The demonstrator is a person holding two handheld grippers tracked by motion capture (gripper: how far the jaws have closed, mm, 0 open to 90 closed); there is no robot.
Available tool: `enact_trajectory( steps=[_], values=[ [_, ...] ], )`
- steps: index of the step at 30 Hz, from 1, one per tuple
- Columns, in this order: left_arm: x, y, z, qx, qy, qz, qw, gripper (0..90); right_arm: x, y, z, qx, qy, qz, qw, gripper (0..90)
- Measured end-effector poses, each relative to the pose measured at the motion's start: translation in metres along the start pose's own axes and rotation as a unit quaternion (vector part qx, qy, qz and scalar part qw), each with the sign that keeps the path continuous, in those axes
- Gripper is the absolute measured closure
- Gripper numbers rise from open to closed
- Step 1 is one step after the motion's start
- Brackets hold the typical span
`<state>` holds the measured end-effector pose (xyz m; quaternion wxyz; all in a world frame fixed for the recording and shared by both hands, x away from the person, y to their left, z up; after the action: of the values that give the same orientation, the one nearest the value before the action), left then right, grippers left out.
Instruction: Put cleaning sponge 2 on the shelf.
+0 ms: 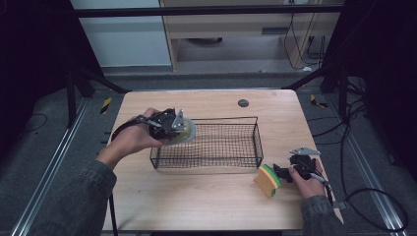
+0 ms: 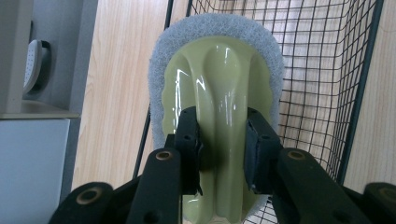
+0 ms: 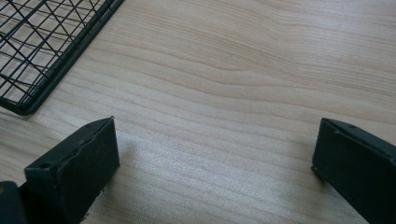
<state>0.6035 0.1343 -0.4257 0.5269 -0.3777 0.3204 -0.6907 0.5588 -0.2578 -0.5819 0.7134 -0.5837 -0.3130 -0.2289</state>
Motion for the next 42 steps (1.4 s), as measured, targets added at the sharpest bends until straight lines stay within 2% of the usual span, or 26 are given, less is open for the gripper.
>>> enact_trajectory(
  steps=[21, 42],
  values=[
    [-0.011, 0.021, -0.014, -0.028, 0.004, 0.015, 0.9995, 70.1, 0.000, 0.000, 0.000, 0.000, 0.000, 0.000, 1.0000, 0.7],
    [-0.025, 0.040, -0.026, -0.048, -0.013, 0.018, 0.9986, 70.1, 0.000, 0.000, 0.000, 0.000, 0.000, 0.000, 1.0000, 0.7]
  ],
)
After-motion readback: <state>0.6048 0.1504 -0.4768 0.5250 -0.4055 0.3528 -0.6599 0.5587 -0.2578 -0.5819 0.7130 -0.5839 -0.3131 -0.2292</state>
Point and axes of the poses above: each handheld gripper's, and its own axes: y roughly forward along the jaws, x roughly out of its top, z roughly to its left, the point moved 10 cm from there along y, roughly forward along the jaws, and after that the axes turned 10 degrees about y, right-handed, at the moved point
